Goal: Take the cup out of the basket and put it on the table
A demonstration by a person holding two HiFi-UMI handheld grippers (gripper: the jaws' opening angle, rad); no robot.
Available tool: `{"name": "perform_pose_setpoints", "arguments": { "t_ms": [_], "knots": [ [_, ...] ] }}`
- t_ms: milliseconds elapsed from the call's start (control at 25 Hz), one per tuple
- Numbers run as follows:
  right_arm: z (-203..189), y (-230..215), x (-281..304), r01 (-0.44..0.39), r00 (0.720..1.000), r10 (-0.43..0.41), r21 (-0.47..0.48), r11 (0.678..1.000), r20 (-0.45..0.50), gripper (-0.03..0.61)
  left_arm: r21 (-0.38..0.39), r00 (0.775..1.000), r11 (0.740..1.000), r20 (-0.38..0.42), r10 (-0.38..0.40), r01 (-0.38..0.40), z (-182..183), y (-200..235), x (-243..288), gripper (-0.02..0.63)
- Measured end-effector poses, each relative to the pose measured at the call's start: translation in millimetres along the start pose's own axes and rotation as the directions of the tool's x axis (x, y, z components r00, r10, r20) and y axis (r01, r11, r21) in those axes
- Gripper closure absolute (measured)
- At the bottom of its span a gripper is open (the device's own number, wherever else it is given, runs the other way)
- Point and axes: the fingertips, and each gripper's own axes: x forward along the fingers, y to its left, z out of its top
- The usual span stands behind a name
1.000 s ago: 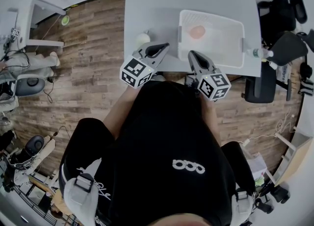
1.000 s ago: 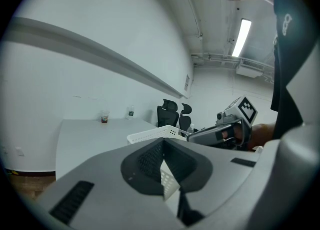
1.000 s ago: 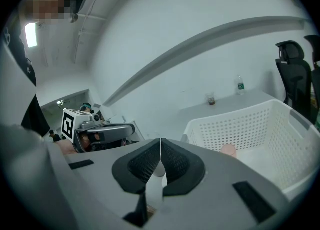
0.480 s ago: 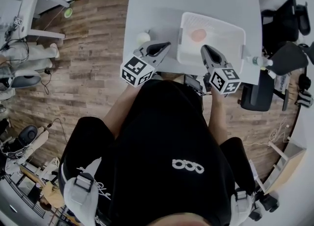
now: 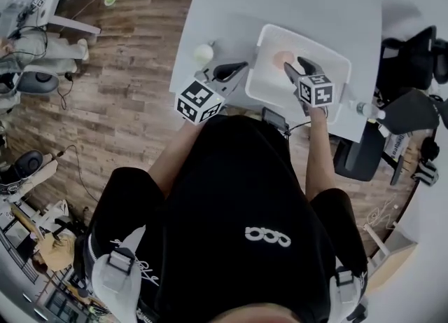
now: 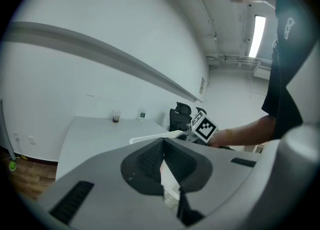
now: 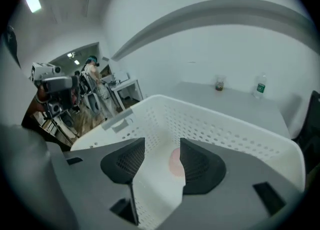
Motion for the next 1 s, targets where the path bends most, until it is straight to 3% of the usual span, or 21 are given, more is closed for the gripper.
{"name": "perform_pose_setpoints", "arguments": {
  "t_ms": [240, 400, 1000],
  "knots": [
    [-31.7, -28.1, 53.6, -0.029, 0.99, 0.016, -0.091, 0.995, -0.138, 0.299, -0.044, 0.997, 0.996, -0.009, 0.075, -0.076, -9.1, -0.9, 9.1, 0.604],
    [-56.0, -40.1, 81.1, -0.042, 0.979, 0.017, -0.119, 0.992, -0.205, 0.287, -0.067, 0.992, 0.99, -0.013, 0.122, -0.122, -15.6, -4.4, 14.0, 0.604],
    [-72.9, -48.2, 122.3, -0.009, 0.979, -0.021, -0.142, 0.99, -0.204, 0.287, -0.095, 0.976, 0.971, -0.029, 0.216, -0.218, -28.6, -10.6, 4.7, 0.604]
  ]
}}
